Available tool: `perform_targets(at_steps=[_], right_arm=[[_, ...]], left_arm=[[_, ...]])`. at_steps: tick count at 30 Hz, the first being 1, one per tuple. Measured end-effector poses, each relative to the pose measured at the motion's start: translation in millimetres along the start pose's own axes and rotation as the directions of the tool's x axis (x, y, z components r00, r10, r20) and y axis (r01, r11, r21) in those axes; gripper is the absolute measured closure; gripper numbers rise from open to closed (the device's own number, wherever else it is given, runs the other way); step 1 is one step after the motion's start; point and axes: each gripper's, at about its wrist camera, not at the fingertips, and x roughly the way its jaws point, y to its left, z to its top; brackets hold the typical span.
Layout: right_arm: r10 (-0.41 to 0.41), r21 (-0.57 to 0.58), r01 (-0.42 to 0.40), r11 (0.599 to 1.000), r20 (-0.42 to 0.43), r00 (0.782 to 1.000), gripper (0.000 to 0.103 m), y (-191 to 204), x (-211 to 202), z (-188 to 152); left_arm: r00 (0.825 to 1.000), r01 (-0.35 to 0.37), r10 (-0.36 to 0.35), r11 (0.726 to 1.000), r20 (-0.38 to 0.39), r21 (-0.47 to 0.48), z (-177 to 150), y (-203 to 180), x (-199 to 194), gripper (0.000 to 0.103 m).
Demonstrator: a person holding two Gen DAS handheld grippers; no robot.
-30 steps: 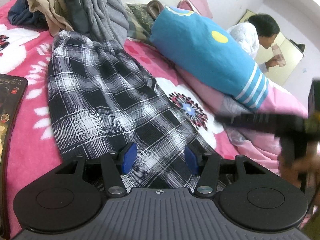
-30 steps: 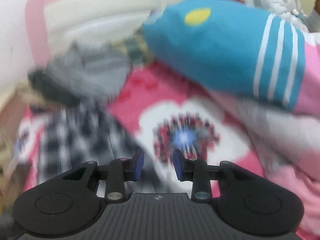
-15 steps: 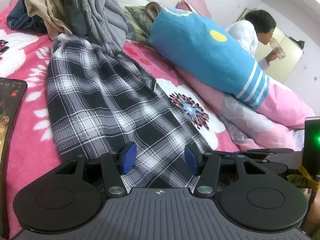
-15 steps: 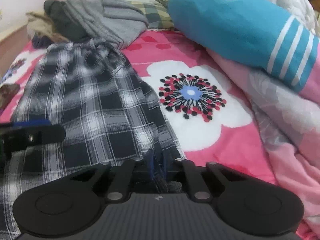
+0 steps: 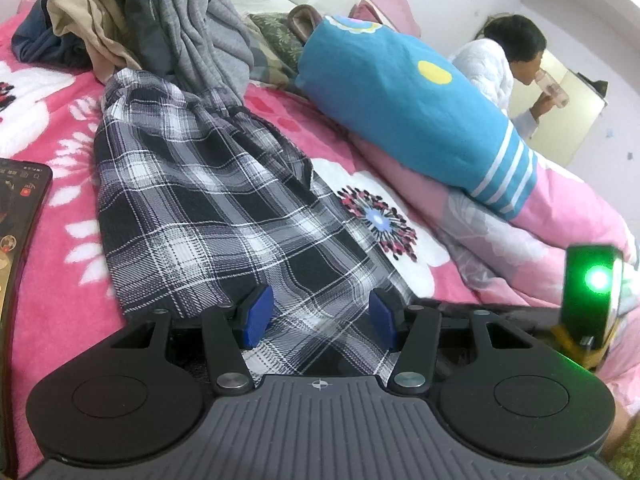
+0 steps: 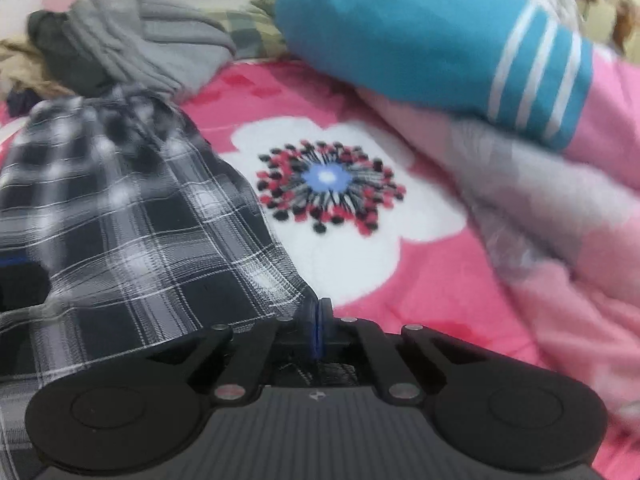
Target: Fold clothes
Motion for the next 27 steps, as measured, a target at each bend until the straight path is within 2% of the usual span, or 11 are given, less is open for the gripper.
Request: perform_targets(at_steps=[4,7,10,14,17,18,19,22,24,26,27], right_arm=[[-0.011,0.174,0.005,0.985,0.035,0.999,0.095,-33,-36,13],[-0.079,0.328,0.033,0.944,0.129,0.989,0.094,-76,-120,13],[-0.178,0.45,0.065,0.891,0.213,0.961,0.094,-106,-229,-12],[-0.382,0.547,0.2,0.813,0.241,0.892,0.091,-116,-382,-75],[-0.583,0.626,0.353,0.696,0.204,0.787,0.086,-104,-492,-130],[-0.635,0.649,0.391,0.653,0.188,0.749,0.086,-99,-522,-145],[-0.69,0.669,0.43,0.606,0.173,0.703,0.086,-93,-555,-159],[-0.819,0.701,0.52,0.488,0.163,0.55,0.086,-67,-640,-187],[-0.87,0.713,0.55,0.436,0.177,0.46,0.084,-53,-683,-198],[-0.884,0.724,0.546,0.423,0.195,0.426,0.08,-46,-707,-202],[-0.878,0.722,0.54,0.432,0.201,0.434,0.079,-46,-709,-201]], left_arm=[[1.0,-0.001,0.001,1.0,-0.002,0.021,2,-4,-2,0.05],[1.0,0.001,0.0,0.999,-0.012,0.043,6,-10,-4,0.05],[1.0,0.02,-0.019,0.996,-0.017,0.085,11,-20,-13,0.05],[0.99,0.122,-0.111,0.982,-0.088,0.141,13,-46,-28,0.05],[0.961,0.235,-0.203,0.957,-0.186,0.168,8,-76,-39,0.05],[0.941,0.284,-0.243,0.945,-0.236,0.16,3,-88,-44,0.05],[0.907,0.35,-0.296,0.926,-0.298,0.145,-3,-102,-49,0.05],[0.793,0.519,-0.429,0.847,-0.433,0.111,-23,-139,-72,0.05],[0.725,0.596,-0.489,0.799,-0.485,0.084,-33,-155,-88,0.05],[0.68,0.644,-0.532,0.762,-0.504,0.065,-37,-163,-102,0.05],[0.682,0.646,-0.532,0.76,-0.502,0.072,-36,-162,-106,0.05]])
